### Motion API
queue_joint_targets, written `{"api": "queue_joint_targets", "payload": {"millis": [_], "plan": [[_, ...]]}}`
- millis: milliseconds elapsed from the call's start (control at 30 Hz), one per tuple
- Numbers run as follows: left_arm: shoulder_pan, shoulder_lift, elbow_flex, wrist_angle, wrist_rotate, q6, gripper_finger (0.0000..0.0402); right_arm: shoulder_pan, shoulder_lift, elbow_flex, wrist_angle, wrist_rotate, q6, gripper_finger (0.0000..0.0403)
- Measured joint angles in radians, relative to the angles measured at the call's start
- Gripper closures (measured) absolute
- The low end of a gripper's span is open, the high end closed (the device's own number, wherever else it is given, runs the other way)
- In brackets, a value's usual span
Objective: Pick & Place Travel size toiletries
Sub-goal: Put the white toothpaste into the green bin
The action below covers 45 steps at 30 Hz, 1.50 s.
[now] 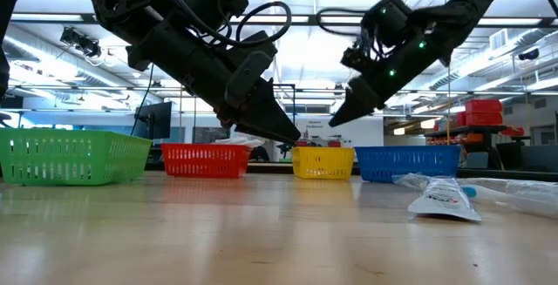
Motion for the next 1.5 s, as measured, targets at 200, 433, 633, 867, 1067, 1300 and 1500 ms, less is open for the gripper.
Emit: {"api": "queue_joint_targets", "payload": {"millis": [200, 433, 633, 867, 1067, 1300, 1500], "plan": [[0.000, 0.000, 0.000, 0.009, 0.013, -0.007, 0.0244, 0.129, -0.068, 0.000, -0.043, 0.102, 0.088, 0.0198], [-0.007, 0.000, 0.000, 0.048, 0.060, -0.089, 0.0244, 0.307, -0.114, 0.000, -0.171, 0.010, 0.197, 0.0178], [-0.020, 0.000, 0.000, 0.051, 0.058, -0.129, 0.0244, 0.458, -0.114, 0.000, -0.271, -0.112, 0.459, 0.0167], [-0.026, 0.000, 0.000, 0.051, 0.056, -0.120, 0.0245, 0.644, -0.052, 0.000, -0.259, -0.201, 0.326, 0.0175], [-0.026, 0.000, 0.000, 0.058, 0.056, -0.139, 0.0245, 0.703, 0.048, 0.000, -0.168, -0.222, 0.260, 0.0158], [-0.028, 0.000, 0.000, 0.057, 0.056, -0.182, 0.0245, 0.704, 0.120, 0.000, -0.155, -0.235, 0.178, 0.0124], [-0.029, 0.000, 0.000, 0.058, 0.056, -0.185, 0.0245, 0.704, 0.215, 0.001, -0.120, -0.220, 0.069, 0.0136]]}}
